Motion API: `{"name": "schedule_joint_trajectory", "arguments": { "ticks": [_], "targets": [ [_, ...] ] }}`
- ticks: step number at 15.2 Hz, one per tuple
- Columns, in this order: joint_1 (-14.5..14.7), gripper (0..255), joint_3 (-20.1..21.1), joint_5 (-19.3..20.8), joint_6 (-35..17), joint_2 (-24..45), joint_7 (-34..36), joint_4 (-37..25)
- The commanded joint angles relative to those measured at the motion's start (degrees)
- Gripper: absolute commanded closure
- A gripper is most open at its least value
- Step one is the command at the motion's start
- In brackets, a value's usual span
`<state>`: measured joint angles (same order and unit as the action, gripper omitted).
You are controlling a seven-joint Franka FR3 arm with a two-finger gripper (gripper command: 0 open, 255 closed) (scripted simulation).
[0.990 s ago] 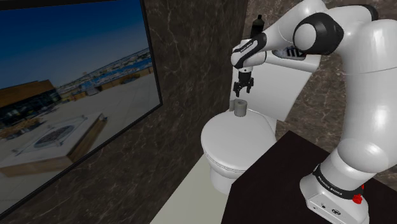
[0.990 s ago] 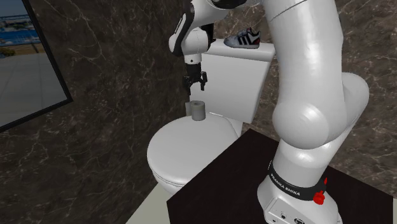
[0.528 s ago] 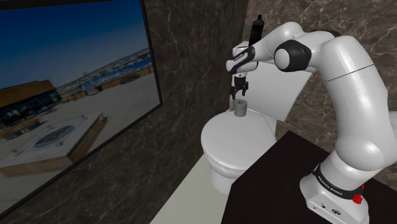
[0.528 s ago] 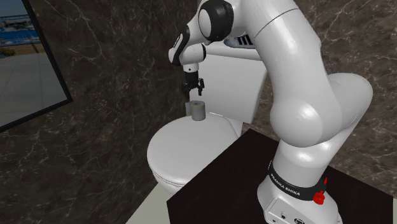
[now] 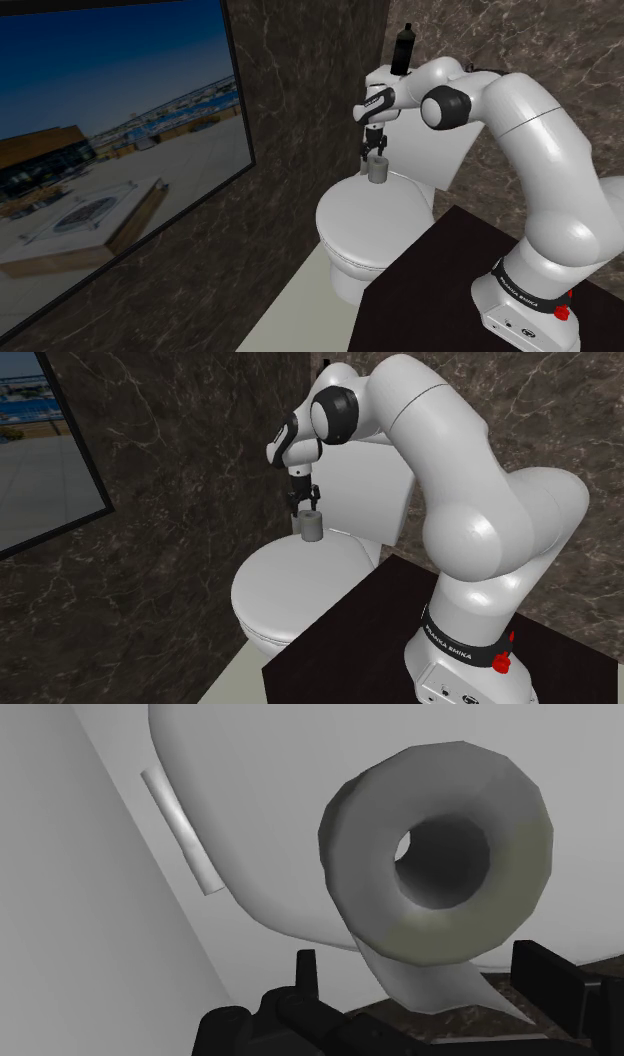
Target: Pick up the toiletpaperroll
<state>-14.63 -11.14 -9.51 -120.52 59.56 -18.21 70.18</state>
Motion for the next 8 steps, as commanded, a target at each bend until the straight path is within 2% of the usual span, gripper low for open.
{"name": "schedule_joint_trajectory", "arguments": {
  "ticks": [1, 3, 4, 8],
  "targets": [
    [-0.1, 0, 0.1, -0.1, -0.9, 1.1, 0.0, -0.3],
    [-0.1, 0, 0.2, -0.1, -1.1, 1.5, 0.0, -0.4],
    [-0.2, 255, 0.2, -0.1, -1.0, 1.6, 0.0, -0.7],
    [-0.2, 255, 0.2, -0.1, -1.1, 1.7, 0.0, -0.6]
  ]
}}
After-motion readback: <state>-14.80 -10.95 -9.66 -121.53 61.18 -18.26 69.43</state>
